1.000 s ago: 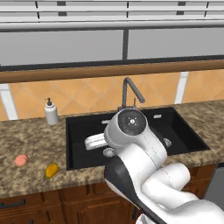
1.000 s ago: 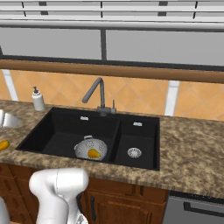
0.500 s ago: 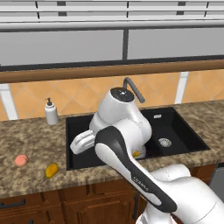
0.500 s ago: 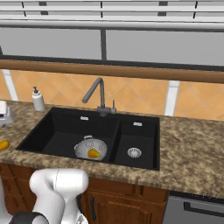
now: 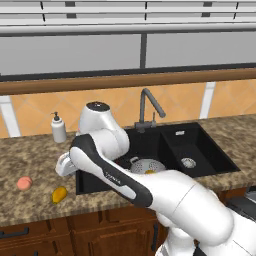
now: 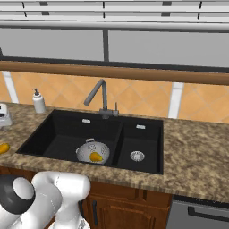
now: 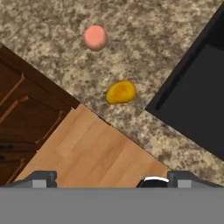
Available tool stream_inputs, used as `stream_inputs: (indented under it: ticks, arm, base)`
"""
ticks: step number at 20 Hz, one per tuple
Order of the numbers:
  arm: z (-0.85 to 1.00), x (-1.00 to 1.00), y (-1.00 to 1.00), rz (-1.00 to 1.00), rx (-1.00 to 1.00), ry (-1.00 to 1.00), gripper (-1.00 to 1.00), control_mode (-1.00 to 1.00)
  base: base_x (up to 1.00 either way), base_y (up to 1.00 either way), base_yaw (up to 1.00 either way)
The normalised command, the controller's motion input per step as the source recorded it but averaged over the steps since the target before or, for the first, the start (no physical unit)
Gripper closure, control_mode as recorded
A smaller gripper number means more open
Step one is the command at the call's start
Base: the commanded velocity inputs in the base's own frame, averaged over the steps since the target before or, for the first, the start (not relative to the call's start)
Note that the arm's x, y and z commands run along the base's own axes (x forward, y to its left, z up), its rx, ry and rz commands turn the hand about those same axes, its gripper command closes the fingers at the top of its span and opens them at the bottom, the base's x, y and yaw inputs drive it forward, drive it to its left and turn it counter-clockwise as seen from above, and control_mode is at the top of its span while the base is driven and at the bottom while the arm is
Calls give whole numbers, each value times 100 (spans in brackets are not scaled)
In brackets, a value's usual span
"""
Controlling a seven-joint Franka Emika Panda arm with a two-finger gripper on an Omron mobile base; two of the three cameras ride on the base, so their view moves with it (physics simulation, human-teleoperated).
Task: Put the colander in the sink, put the mango, peach, pear in the colander, and turn on the sink faucet and pour water over the colander.
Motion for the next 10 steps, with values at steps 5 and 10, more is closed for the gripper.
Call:
stream_inputs:
  ticks: [5, 10]
  arm:
    - [-37, 42, 71, 2, -15, 7, -100, -100]
    - [-48, 23, 56, 8, -3, 5, -100, -100]
  base:
    - [0, 0, 0]
    - [0, 0, 0]
